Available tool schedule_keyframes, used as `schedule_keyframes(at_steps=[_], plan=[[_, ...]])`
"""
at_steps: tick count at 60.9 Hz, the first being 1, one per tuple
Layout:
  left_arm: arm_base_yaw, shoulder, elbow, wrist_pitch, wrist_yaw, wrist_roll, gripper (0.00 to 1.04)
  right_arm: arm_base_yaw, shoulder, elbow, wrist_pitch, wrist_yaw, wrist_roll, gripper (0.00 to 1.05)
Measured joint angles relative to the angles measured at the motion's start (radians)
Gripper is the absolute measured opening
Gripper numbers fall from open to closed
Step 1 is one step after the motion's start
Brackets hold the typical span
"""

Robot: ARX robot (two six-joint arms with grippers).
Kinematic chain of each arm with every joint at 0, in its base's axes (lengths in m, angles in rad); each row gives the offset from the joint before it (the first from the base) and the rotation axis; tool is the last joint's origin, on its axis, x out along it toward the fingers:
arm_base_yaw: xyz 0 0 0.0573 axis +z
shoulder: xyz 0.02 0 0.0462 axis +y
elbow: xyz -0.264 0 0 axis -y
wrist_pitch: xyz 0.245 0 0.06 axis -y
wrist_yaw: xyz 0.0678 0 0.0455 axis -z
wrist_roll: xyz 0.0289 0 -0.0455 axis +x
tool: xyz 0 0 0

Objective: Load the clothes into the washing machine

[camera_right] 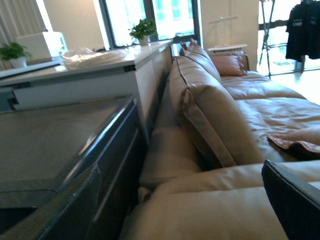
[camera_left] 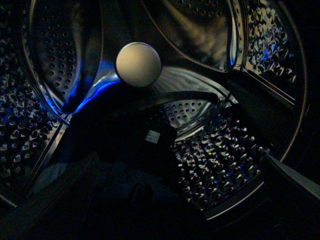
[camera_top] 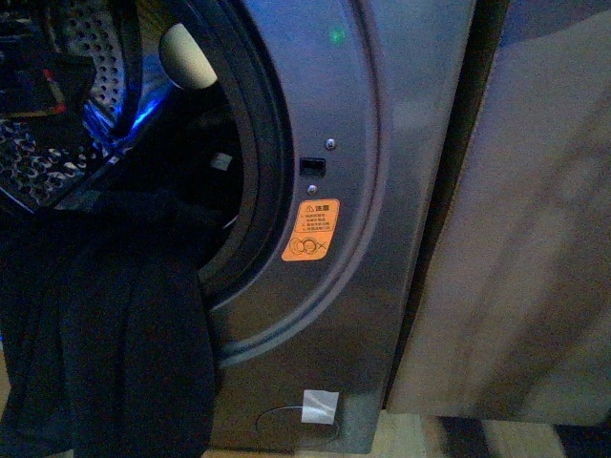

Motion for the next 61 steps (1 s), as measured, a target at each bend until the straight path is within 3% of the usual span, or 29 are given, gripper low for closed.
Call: schedule_keyframes(at_steps=[3,9,12,25,30,48,56,61], plan=[[0.003,-0.037,-0.027,0.0,0.0,-0.01,0.98,0.005,-0.058,-0.103,-0.01,0.03,-0.057,0.82],[0.005,-0.106,-0.07,-0.008,0.005,-0.035,0.98,0.024,-0.229,-0.415,0.147,0.05,-0.113,0.63],[0.005,-0.141,-0.091,-0.02,0.017,-0.047,0.98,0.069,-0.325,-0.585,0.233,0.11,-0.123,0.53],[0.005,-0.155,-0.1,-0.023,0.019,-0.062,0.98,0.101,-0.551,-1.073,0.451,0.119,-0.138,0.16],[-0.001,-0.206,-0.111,-0.143,-0.084,-0.008,0.86,0.101,-0.596,-1.208,0.503,0.121,-0.14,0.02],[0.056,-0.407,-0.276,-0.206,-0.057,0.056,0.37,0.101,-0.755,-1.494,0.628,0.122,-0.142,0.02],[0.056,-0.521,-0.349,-0.252,-0.052,0.061,0.06,0.101,-0.817,-1.605,0.663,0.122,-0.142,0.02],[0.056,-0.566,-0.379,-0.268,-0.052,0.064,0.04,0.101,-0.846,-1.644,0.674,0.122,-0.142,0.02]])
